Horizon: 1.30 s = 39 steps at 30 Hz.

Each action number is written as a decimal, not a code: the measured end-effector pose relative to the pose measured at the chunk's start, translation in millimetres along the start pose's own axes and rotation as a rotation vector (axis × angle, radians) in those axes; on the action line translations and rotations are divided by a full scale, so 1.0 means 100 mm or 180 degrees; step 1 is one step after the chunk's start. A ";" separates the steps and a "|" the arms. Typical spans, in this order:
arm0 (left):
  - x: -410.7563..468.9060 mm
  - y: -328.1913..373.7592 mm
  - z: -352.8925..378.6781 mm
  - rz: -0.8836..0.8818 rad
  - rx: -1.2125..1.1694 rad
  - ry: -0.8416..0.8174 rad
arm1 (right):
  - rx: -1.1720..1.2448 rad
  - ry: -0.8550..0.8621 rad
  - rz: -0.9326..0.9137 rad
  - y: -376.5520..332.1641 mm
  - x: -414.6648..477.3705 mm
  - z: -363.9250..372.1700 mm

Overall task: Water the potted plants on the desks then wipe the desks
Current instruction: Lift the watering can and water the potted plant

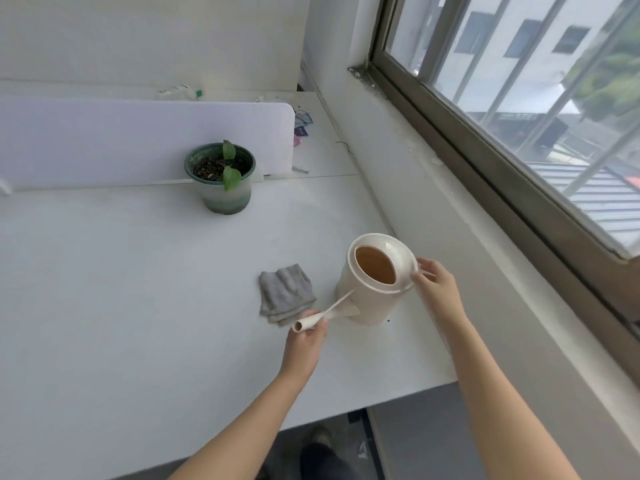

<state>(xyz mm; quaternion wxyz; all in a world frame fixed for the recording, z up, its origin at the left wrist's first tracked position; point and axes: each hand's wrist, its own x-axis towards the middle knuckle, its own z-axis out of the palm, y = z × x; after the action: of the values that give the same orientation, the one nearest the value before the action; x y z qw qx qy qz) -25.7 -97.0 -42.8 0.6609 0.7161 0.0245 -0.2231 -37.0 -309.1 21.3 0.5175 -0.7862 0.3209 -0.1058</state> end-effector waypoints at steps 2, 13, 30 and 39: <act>0.06 0.01 0.03 0.0021 -0.0248 0.0350 | 0.0048 -0.0181 -0.0038 0.00 0.11 0.01; 0.61 0.19 0.10 -0.0175 -0.1300 0.1582 | 0.0354 -0.0888 -0.0190 0.15 0.62 0.05; 1.04 0.31 0.14 -0.0246 -0.1895 0.1546 | -0.0110 -0.1113 0.0067 0.21 0.65 0.08; 0.87 0.57 -0.24 0.0172 -0.1928 0.0739 | 0.0079 -0.0464 -0.0011 -0.25 0.07 0.15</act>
<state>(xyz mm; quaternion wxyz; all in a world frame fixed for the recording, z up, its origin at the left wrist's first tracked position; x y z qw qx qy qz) 78.6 -103.9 -19.5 0.8424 0.5080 0.1459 -0.1049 -14.1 -295.2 35.7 0.5489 -0.7859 0.2798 -0.0531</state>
